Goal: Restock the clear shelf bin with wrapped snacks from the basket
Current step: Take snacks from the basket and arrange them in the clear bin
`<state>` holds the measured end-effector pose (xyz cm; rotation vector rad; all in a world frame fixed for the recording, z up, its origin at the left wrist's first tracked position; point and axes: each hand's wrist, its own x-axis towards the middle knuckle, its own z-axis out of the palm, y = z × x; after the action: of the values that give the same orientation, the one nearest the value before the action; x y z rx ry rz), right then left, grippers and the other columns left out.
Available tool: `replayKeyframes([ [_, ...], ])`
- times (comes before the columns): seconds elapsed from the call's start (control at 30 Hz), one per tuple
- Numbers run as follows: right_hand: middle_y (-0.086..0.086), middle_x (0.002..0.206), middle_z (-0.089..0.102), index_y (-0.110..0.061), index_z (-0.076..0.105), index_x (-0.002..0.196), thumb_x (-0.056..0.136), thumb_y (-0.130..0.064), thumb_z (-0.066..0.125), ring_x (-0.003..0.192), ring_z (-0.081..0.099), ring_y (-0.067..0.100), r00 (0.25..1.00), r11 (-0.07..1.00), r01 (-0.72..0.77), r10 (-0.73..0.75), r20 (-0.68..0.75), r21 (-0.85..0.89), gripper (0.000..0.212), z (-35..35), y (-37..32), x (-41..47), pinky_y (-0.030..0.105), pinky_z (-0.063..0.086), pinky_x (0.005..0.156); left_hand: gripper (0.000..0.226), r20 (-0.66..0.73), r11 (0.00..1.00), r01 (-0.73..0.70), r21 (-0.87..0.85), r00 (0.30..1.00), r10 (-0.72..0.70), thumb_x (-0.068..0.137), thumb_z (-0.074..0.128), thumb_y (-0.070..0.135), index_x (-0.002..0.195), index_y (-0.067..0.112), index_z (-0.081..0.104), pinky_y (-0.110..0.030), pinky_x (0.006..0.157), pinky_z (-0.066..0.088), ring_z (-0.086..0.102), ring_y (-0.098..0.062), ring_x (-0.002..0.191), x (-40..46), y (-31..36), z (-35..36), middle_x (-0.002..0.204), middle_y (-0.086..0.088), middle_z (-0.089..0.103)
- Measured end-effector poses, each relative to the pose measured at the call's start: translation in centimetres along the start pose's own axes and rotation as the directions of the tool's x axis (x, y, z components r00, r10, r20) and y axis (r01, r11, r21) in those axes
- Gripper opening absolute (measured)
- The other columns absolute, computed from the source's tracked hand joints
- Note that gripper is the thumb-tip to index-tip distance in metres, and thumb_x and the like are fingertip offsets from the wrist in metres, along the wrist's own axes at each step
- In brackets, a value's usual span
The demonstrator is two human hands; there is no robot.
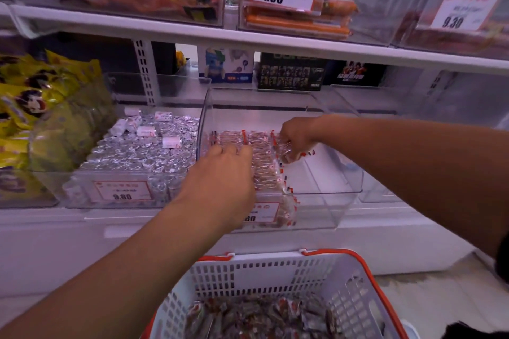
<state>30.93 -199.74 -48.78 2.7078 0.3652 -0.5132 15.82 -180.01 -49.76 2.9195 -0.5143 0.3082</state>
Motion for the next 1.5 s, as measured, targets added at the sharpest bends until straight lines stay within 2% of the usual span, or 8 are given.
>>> replayKeyframes([
  [0.27, 0.002, 0.110, 0.065, -0.017, 0.061, 0.116, 0.064, -0.033, 0.090, 0.100, 0.060, 0.024, 0.987, 0.999, -0.031, 0.032, -0.157, 0.009, 0.062, 1.0, 0.4, 0.3, 0.029, 0.047, 0.074, 0.019, -0.070, 0.999, -0.016, 0.027, 0.997, 0.018, 0.101, 0.040, 0.027, 0.117, 0.019, 0.045, -0.038, 0.084, 0.043, 0.051, -0.027, 0.113, -0.1, 0.2, 0.3, 0.120, -0.007, 0.059],
  [0.67, -0.007, 0.074, 0.047, -0.028, 0.037, 0.069, 0.067, -0.034, 0.086, 0.067, 0.049, 0.013, 0.970, 1.000, -0.006, 0.012, -0.243, 0.027, 0.049, 2.3, 0.2, 0.2, 0.025, 0.036, 0.056, 0.022, -0.084, 0.997, -0.015, 0.076, 0.996, 0.021, 0.099, 0.042, 0.024, 0.120, 0.018, 0.047, -0.039, 0.085, 0.043, 0.053, -0.027, 0.111, -0.1, 0.7, 0.3, 0.120, -0.007, 0.061],
  [1.1, 0.006, 0.111, 0.063, -0.013, 0.060, 0.115, 0.082, -0.020, 0.077, 0.099, 0.061, 0.026, 0.931, 0.996, -0.051, 0.073, -0.359, 0.069, 0.037, -0.2, -0.8, -3.8, 0.038, 0.053, 0.085, 0.017, -0.272, 0.979, -0.158, -0.126, 0.955, 0.119, 0.101, 0.041, 0.031, 0.093, 0.021, 0.052, -0.033, 0.064, 0.036, 0.051, -0.020, 0.074, -0.2, 0.5, -0.5, 0.085, -0.001, 0.061],
  [1.2, 0.003, 0.103, 0.069, -0.021, 0.064, 0.105, 0.091, -0.029, 0.065, 0.093, 0.065, 0.027, 0.712, 0.981, -0.015, 0.146, -0.687, 0.193, 0.017, -0.4, -2.0, -8.8, 0.039, 0.054, 0.077, 0.025, -0.350, 0.921, -0.351, -0.169, 0.895, 0.277, 0.089, 0.049, 0.033, 0.066, 0.024, 0.046, -0.030, 0.053, 0.031, 0.050, -0.021, 0.055, -1.2, 0.2, -1.5, 0.058, 0.004, 0.053],
  [1.3, -0.004, 0.065, 0.059, -0.021, 0.061, 0.082, 0.094, -0.028, 0.059, 0.061, 0.055, 0.017, 0.053, 0.918, 0.242, 0.311, -0.949, 0.314, 0.013, 5.3, -4.8, -14.4, 0.031, 0.043, 0.055, 0.025, -0.290, 0.846, -0.527, -0.079, 0.825, 0.486, 0.071, 0.048, 0.034, 0.055, 0.023, 0.034, -0.026, 0.044, 0.033, 0.049, -0.027, 0.046, -3.1, 0.1, 0.1, 0.047, -0.001, 0.053],
  [1.33, -0.003, 0.059, 0.054, -0.020, 0.060, 0.078, 0.095, -0.027, 0.057, 0.055, 0.050, 0.015, -0.037, 0.883, 0.317, 0.376, -0.926, 0.346, 0.018, 8.3, -6.3, -15.6, 0.031, 0.038, 0.053, 0.024, -0.181, 0.840, -0.541, -0.045, 0.831, 0.526, 0.071, 0.049, 0.033, 0.054, 0.022, 0.036, -0.026, 0.044, 0.033, 0.051, -0.028, 0.047, -3.9, 0.5, 1.6, 0.049, -0.003, 0.054],
  [1.4, 0.002, 0.058, 0.056, -0.017, 0.060, 0.073, 0.097, -0.029, 0.055, 0.054, 0.053, 0.020, 0.174, 0.808, 0.362, 0.431, -0.885, 0.465, 0.027, 14.5, -9.7, -15.8, 0.033, 0.039, 0.052, 0.024, 0.191, 0.874, -0.486, 0.003, 0.858, 0.477, 0.077, 0.053, 0.033, 0.059, 0.019, 0.046, -0.029, 0.050, 0.034, 0.058, -0.030, 0.060, -5.9, 1.2, 5.7, 0.062, -0.006, 0.060],
  [1.5, 0.008, 0.087, 0.070, -0.017, 0.068, 0.091, 0.093, -0.041, 0.060, 0.084, 0.067, 0.029, 0.939, 0.754, 0.148, 0.096, -0.330, 0.640, 0.025, 25.0, -14.3, -13.4, 0.035, 0.052, 0.070, 0.030, 0.703, 0.970, -0.236, 0.061, 0.700, 0.126, 0.092, 0.053, 0.043, 0.098, 0.018, 0.068, -0.034, 0.073, 0.048, 0.065, -0.032, 0.097, -10.5, 0.9, 13.2, 0.106, -0.011, 0.069],
])
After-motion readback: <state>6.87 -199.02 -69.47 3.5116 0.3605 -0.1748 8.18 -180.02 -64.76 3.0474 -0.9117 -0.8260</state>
